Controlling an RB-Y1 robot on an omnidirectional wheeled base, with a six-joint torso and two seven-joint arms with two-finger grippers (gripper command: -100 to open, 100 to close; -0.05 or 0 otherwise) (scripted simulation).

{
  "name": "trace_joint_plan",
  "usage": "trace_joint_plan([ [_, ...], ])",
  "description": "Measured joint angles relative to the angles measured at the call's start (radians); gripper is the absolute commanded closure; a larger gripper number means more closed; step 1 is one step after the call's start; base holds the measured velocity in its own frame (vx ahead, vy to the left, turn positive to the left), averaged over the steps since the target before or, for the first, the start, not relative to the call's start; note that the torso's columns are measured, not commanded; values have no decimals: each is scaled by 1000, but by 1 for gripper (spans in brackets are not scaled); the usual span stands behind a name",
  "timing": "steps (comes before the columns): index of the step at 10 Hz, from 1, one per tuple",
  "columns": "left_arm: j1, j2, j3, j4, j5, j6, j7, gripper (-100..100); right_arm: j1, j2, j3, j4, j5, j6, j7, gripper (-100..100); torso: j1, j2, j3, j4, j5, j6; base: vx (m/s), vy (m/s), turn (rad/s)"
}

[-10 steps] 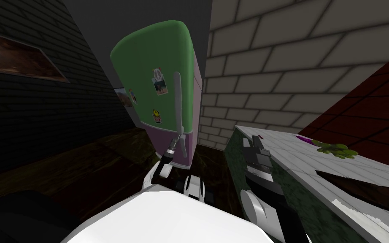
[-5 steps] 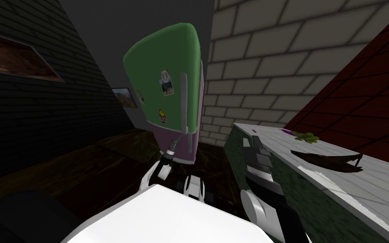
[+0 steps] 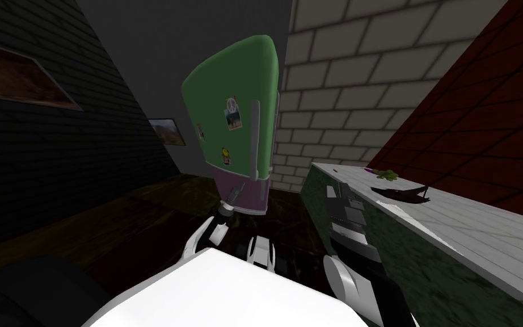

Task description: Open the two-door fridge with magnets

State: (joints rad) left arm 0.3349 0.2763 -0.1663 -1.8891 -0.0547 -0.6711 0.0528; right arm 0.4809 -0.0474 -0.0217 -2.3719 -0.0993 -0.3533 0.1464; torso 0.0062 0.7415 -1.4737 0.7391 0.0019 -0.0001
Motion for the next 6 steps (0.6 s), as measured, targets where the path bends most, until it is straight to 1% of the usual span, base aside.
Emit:
trace_joint_plan([
  [1, 9, 20, -14, -20, -1, 2, 17, 100, 0, 0, 0, 0, 0, 0, 0, 0, -3, 0, 0, 0, -1, 0, -139, 118, -25],
  [2, 11, 22, -15, -22, -1, 2, 21, -100, 0, 0, 0, 0, 0, 0, 0, 0, -14, -10, -5, -2, -4, 0, 16, -36, 46],
  [3, 4, 11, -10, 0, -2, -5, 14, -100, 1, 1, 0, 0, 0, 0, 0, 0, -20, -17, -10, -5, -6, 0, 86, -102, 48],
  [5, -5, -11, 3, 33, -1, -17, -3, -100, 1, 1, 1, 0, 0, 0, 0, 0, -13, -11, -7, -4, -4, 0, 115, -153, 51],
  [6, -7, -22, 9, 46, 0, -23, -10, -100, 1, 1, 1, 0, 0, 0, 0, 0, -8, -6, -4, -2, -2, 2, 67, -154, 53],
])
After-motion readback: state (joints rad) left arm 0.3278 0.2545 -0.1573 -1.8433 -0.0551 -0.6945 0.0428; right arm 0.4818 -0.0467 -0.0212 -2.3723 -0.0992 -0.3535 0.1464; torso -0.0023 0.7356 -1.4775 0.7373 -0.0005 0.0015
